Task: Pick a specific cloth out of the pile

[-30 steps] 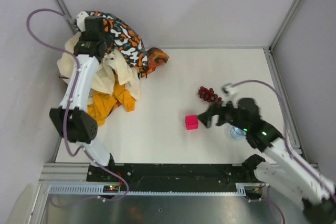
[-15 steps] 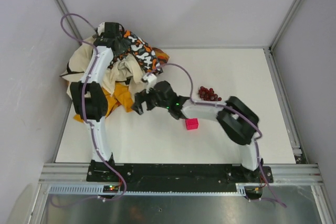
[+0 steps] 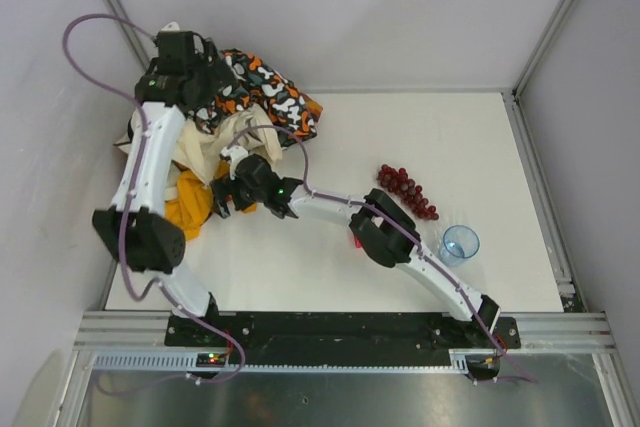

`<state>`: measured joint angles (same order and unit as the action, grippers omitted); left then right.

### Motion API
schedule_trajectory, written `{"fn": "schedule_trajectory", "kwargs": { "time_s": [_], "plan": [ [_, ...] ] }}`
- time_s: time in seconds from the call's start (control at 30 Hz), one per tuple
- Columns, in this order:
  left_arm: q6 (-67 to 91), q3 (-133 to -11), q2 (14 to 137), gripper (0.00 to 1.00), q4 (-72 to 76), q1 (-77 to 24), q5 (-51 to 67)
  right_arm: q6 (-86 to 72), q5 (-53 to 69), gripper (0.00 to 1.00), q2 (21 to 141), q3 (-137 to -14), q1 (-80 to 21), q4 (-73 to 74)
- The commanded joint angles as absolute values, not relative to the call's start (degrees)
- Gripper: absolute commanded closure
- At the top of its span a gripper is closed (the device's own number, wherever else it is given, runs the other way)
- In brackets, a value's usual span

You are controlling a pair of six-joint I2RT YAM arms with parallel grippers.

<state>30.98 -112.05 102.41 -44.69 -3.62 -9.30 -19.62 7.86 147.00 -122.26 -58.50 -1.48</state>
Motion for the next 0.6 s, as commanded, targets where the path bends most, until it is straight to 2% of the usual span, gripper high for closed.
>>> {"fn": "schedule_trajectory", "kwargs": {
  "time_s": [0.0, 0.37, 0.57],
  "plan": [
    [29.4, -104.4, 91.5, 0.0, -49.1, -3.2, -4.4, -22.1, 2.2, 0.07, 147.7, -124.2, -57.2, 3.2],
    [40.4, -71.3, 59.3, 0.0, -49.5, -5.5, -9.9, -19.9, -10.0, 0.08, 147.2, -124.5, -57.8, -0.1],
    [42.4, -62.2, 42.7, 0.0, -51.1, -5.7, -12.4, -23.0, -14.3, 0.08, 148.8, -126.9, -57.7, -5.9]
  ]
}}
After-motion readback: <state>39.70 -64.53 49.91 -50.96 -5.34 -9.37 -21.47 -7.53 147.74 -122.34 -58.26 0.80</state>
